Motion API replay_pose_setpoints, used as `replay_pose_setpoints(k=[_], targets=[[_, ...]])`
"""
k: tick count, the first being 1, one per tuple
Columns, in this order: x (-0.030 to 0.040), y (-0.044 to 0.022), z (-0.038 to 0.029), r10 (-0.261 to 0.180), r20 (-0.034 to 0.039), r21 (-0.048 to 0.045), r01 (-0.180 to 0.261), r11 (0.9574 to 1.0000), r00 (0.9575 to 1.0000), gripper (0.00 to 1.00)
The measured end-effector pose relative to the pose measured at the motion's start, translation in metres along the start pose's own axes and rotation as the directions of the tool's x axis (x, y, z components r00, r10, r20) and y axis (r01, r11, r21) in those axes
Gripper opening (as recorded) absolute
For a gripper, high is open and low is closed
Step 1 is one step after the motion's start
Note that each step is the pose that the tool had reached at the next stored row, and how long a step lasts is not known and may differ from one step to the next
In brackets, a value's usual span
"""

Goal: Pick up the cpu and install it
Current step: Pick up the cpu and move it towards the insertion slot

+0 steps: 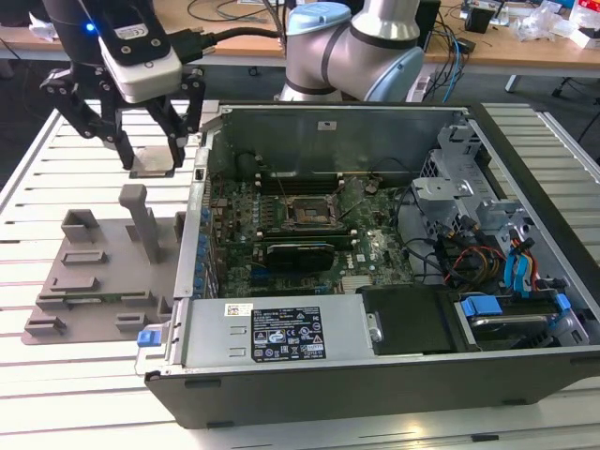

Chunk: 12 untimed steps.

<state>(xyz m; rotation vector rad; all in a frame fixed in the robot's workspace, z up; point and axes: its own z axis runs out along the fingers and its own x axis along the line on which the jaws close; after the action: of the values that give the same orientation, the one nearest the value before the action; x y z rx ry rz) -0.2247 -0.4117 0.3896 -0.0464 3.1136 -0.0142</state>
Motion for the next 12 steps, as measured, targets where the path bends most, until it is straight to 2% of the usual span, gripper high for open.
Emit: replay_pose_setpoints(k=[2, 3, 12], targets=[[-0.0062, -0.0002, 0.0002, 0.0, 0.0, -0.0001, 0.0, 1.0, 1.0, 0.55], [-0.0124, -0.0004, 0.0004, 0.0, 0.0001, 0.0, 0.0, 1.0, 1.0, 0.55], [-0.0311, -0.0009, 0.0009, 0.0, 0.0, 0.0, 0.0, 1.0, 1.0, 0.55]])
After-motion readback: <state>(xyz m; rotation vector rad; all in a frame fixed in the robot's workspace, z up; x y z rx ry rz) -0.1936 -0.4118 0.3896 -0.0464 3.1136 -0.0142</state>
